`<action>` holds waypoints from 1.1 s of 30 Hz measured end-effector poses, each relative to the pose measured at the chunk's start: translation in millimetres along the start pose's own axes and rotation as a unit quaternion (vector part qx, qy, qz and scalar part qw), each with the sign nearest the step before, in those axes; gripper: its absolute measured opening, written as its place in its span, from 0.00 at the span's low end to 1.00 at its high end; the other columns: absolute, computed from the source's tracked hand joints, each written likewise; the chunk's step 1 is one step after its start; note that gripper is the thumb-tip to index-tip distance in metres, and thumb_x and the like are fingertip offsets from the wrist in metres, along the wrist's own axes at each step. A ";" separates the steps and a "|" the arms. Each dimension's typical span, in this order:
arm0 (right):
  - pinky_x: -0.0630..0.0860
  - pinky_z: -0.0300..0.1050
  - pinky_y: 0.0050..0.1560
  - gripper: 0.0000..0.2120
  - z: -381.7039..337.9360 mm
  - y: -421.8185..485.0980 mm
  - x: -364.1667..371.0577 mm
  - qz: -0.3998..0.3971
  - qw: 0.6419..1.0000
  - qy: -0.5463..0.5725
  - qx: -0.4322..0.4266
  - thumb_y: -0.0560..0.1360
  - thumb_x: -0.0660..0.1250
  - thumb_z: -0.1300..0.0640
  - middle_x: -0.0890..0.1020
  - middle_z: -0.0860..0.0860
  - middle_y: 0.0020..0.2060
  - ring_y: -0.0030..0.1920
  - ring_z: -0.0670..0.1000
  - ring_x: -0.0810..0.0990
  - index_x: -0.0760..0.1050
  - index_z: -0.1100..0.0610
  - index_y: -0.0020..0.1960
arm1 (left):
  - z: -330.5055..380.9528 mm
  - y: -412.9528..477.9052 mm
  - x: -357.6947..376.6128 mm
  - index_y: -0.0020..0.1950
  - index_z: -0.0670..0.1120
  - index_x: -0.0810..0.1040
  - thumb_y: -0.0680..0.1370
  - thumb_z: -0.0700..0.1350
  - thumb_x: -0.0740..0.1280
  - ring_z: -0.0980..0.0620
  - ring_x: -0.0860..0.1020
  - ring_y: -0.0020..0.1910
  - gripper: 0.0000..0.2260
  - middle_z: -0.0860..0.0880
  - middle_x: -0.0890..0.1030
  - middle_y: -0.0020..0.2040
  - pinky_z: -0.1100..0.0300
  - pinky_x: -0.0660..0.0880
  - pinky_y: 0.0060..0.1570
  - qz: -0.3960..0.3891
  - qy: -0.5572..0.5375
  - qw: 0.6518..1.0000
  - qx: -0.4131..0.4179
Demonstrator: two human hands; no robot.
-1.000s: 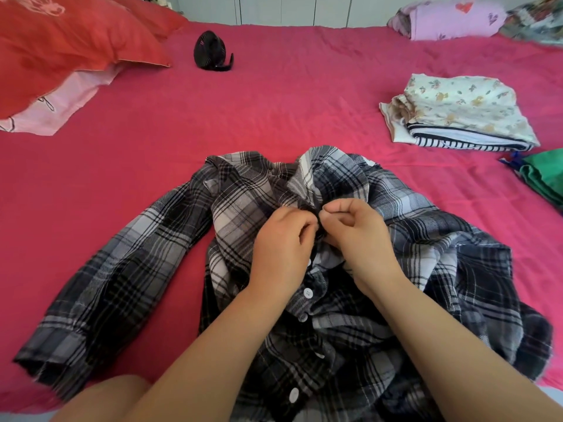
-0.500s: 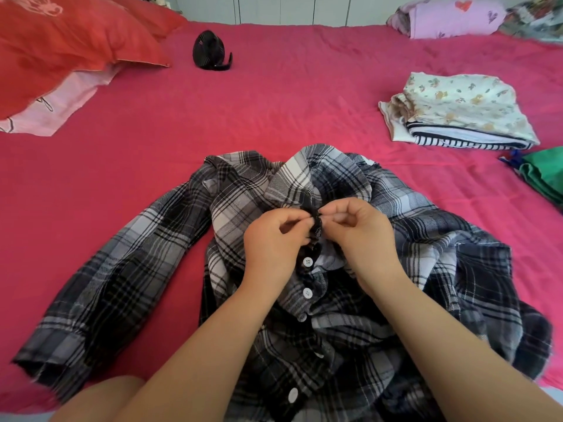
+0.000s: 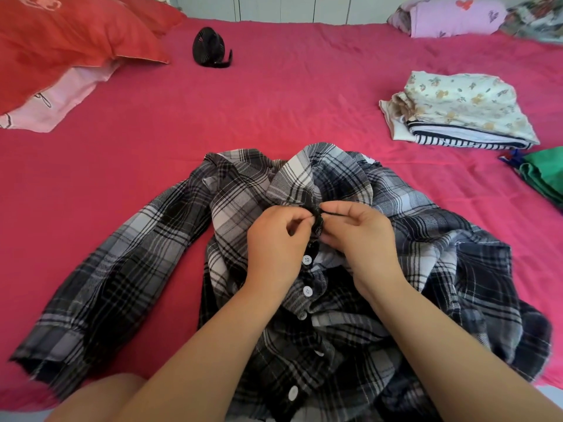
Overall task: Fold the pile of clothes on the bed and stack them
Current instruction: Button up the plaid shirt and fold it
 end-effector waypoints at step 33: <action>0.79 0.45 0.41 0.16 -8.1 -2.0 9.0 0.008 0.987 -0.143 -0.069 0.71 0.67 0.65 0.80 0.44 0.38 0.39 0.45 0.79 0.71 0.43 0.43 | -12.7 2.8 18.1 0.41 0.46 0.74 0.78 0.40 0.63 0.57 0.74 0.36 0.06 0.49 0.77 0.39 0.76 0.68 0.40 -0.093 0.088 0.990 -0.059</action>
Point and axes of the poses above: each hand's wrist, its own y-axis towards the middle knuckle, its own x-axis out of the palm, z = x × y, the point moved 9 cm from there along y, towards the middle knuckle
